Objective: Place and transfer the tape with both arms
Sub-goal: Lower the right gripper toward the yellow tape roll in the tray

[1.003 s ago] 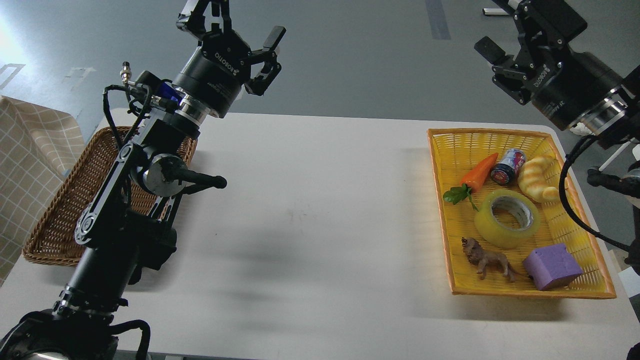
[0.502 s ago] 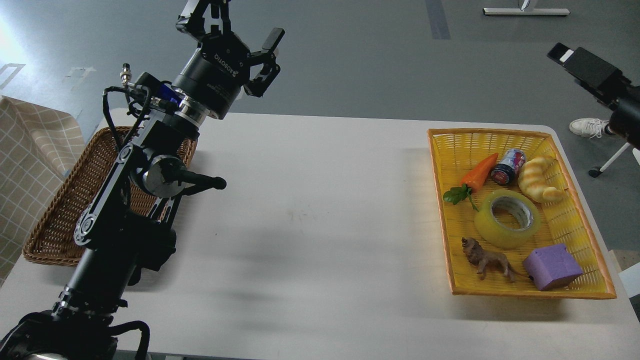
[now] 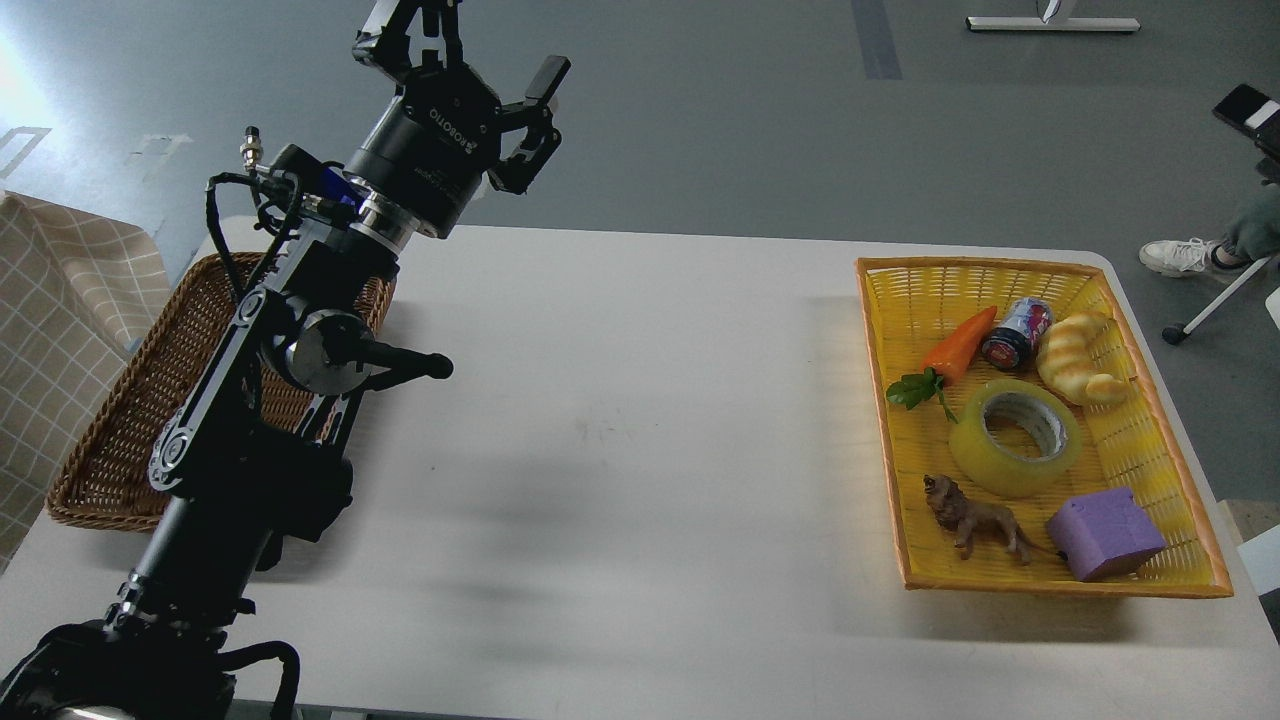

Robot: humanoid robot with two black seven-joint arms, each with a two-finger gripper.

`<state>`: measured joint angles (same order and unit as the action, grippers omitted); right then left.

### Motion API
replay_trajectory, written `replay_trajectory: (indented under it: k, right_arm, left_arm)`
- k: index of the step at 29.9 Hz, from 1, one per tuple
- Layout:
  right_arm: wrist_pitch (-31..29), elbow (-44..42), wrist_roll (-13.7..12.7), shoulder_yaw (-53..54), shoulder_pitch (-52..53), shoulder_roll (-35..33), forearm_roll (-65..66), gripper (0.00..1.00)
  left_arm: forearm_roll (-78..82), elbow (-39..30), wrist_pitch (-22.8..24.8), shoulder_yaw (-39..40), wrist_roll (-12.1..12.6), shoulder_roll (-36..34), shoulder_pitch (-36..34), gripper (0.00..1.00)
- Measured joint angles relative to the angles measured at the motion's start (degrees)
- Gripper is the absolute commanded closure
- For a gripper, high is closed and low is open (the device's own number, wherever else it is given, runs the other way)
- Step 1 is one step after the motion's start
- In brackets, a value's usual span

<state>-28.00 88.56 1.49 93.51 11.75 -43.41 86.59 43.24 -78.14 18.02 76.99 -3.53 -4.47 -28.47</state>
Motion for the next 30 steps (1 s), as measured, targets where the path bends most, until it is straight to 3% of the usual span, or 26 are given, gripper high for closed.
replay_trajectory:
  k: [8, 26, 30]
  right_arm:
    - [0.0, -0.1, -0.9, -6.4, -1.5, -0.3, 20.5, 0.03]
    - [0.0, -11.6, -1.7, -12.8, -1.5, 9.0, 26.7, 0.11]
    - [0.0, -11.7, -1.7, -13.6, -1.6, 9.3, 27.5, 0.17]
  left_arm:
    - [0.0, 0.0, 0.0, 0.0, 0.0, 0.2, 0.3, 0.02]
    - [0.1, -0.1, -0.1, 0.0, 0.0, -0.1, 0.4, 0.02]
    - [0.1, -0.1, -0.1, -0.2, 0.0, 0.3, 0.5, 0.02]
